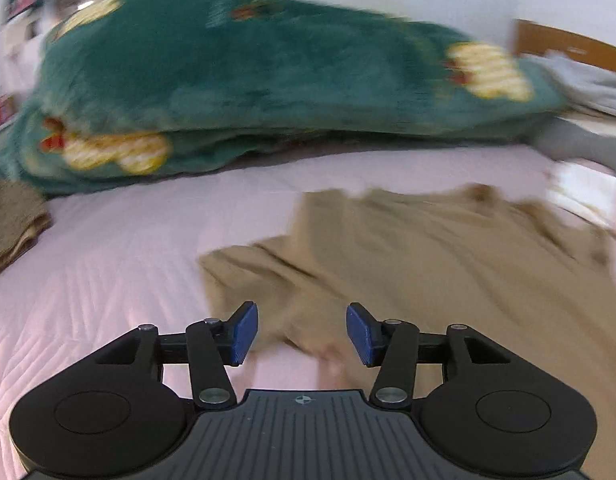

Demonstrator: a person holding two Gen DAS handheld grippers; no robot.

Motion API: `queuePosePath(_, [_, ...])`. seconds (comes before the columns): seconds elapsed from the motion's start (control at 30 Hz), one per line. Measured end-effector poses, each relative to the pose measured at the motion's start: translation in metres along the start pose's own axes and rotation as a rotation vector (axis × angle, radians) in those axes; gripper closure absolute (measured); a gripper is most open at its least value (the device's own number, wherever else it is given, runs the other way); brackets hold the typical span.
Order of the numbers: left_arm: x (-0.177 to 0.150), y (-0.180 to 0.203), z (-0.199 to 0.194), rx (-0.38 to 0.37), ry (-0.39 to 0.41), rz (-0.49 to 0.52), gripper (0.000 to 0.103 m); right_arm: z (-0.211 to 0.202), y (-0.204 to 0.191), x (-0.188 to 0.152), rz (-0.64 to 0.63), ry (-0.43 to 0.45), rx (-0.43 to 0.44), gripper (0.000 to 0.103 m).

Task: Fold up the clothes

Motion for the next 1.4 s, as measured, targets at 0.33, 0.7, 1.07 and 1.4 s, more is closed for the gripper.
queuePosePath(0.33, [0.014, -0.053, 0.119, 0.242, -0.12, -0.005, 0.051, 0.1, 0.029, 0.081, 0.077, 0.057, -0.046, 0.032])
queuePosePath(0.7, [0.012, -0.028, 0.138, 0.137, -0.091, -0.039, 0.046, 0.155, 0.016, 0.104, 0.076, 0.03, -0.058, 0.027])
queuePosePath(1.07, [0.035, -0.038, 0.153, 0.25, -0.029, 0.036, 0.098, 0.136, 0.011, 0.127, -0.137, 0.209, -0.244, 0.095])
queuePosePath(1.4, [0.043, -0.063, 0.146, 0.363, -0.054, 0.134, 0.091, 0.13, 0.062, 0.122, -0.079, 0.146, -0.263, 0.056])
Point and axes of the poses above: each gripper's, at about its wrist camera, not at the fingertips, and z roughly the way its jaws point, y to its right, x to its top, the point moved 10 cm from there along z, roughly the way its jaws point, and after that the axes turned 1 degree about x, right-handed, at the moved point
